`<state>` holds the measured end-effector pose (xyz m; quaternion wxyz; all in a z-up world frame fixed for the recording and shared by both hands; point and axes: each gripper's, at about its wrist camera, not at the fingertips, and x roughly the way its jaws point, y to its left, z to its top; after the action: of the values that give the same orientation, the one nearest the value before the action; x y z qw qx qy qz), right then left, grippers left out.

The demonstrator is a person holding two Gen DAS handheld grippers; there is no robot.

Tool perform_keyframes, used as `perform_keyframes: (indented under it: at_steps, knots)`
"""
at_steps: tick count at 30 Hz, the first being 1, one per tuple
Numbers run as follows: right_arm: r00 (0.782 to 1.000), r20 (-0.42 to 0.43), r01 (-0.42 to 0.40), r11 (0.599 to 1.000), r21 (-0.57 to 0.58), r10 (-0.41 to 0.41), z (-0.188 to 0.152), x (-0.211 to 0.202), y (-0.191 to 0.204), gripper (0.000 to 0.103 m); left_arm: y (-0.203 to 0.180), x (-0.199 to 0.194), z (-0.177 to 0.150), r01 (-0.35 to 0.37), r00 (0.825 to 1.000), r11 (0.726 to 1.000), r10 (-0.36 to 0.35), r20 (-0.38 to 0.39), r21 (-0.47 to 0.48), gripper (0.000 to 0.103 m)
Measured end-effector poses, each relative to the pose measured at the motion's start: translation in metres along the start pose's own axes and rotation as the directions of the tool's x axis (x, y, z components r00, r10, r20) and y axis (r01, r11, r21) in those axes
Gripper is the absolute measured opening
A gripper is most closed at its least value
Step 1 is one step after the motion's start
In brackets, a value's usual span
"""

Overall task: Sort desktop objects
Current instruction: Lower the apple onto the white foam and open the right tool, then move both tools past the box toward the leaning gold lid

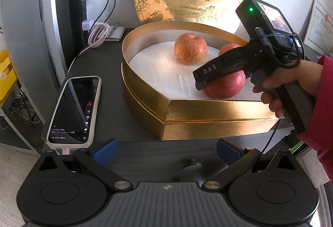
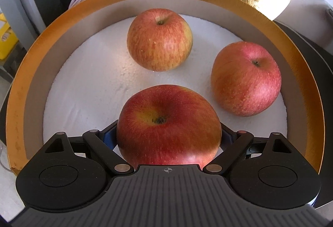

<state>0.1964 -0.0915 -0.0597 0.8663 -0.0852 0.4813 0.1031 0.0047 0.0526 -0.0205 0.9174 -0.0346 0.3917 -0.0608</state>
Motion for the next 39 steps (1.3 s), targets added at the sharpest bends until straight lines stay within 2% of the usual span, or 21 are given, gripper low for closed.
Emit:
perform_keyframes:
  at_steps: [5,9,12,16,20,23,26,30,34,37,39]
  knots:
    - [0.999,-0.031,-0.009,0.998,0.07,0.011,-0.003,0.0,-0.011,0.095,-0.002,-0.004,0.0,-0.02,1.0,1.0,0.02,0.002,0.002,0.102]
    - [1.0,-0.002,0.011,0.998,0.061,-0.011,-0.014,-0.005,-0.012,0.099,-0.004,-0.009,-0.001,-0.034,0.999,0.999,0.034,0.005,0.005,0.102]
    - [1.0,0.015,-0.009,0.998,0.068,0.008,-0.022,-0.012,-0.015,0.099,-0.008,-0.013,-0.001,-0.047,0.999,0.999,0.046,0.012,0.011,0.102]
    - [0.996,0.091,-0.017,0.997,0.073,0.011,-0.032,-0.038,-0.018,0.099,-0.015,-0.02,-0.001,-0.062,0.998,0.998,0.062,0.026,0.022,0.102]
    - [0.972,0.233,-0.048,0.995,0.083,0.027,-0.044,-0.089,-0.02,0.099,-0.022,-0.027,-0.001,-0.079,0.996,0.996,0.077,0.044,0.037,0.102]
    - [0.942,0.334,-0.067,0.993,0.098,0.03,-0.061,-0.128,-0.023,0.103,-0.028,-0.033,0.0,-0.085,0.995,0.995,0.083,0.057,0.049,0.102]
    - [0.912,0.409,-0.051,0.992,0.116,-0.001,-0.09,-0.161,-0.029,0.103,-0.034,-0.035,-0.001,-0.093,0.995,0.994,0.09,0.048,0.062,0.102]
    - [0.898,0.438,-0.036,0.987,0.155,-0.036,-0.132,-0.183,-0.034,0.103,-0.037,-0.036,-0.004,-0.103,0.995,0.993,0.102,0.024,0.059,0.102]
    - [0.895,0.442,-0.043,0.974,0.223,-0.062,-0.171,-0.195,-0.044,0.103,-0.041,-0.038,-0.006,-0.102,0.995,0.993,0.101,0.024,0.066,0.102]
    - [0.901,0.424,-0.012,0.972,0.234,-0.091,-0.188,-0.196,-0.043,0.103,-0.045,-0.04,-0.007,-0.107,0.994,0.992,0.105,0.025,0.069,0.102]
    - [0.897,0.425,0.023,0.972,0.234,-0.124,-0.198,-0.194,-0.042,0.103,-0.049,-0.041,-0.007,-0.108,0.994,0.992,0.106,0.027,0.072,0.102]
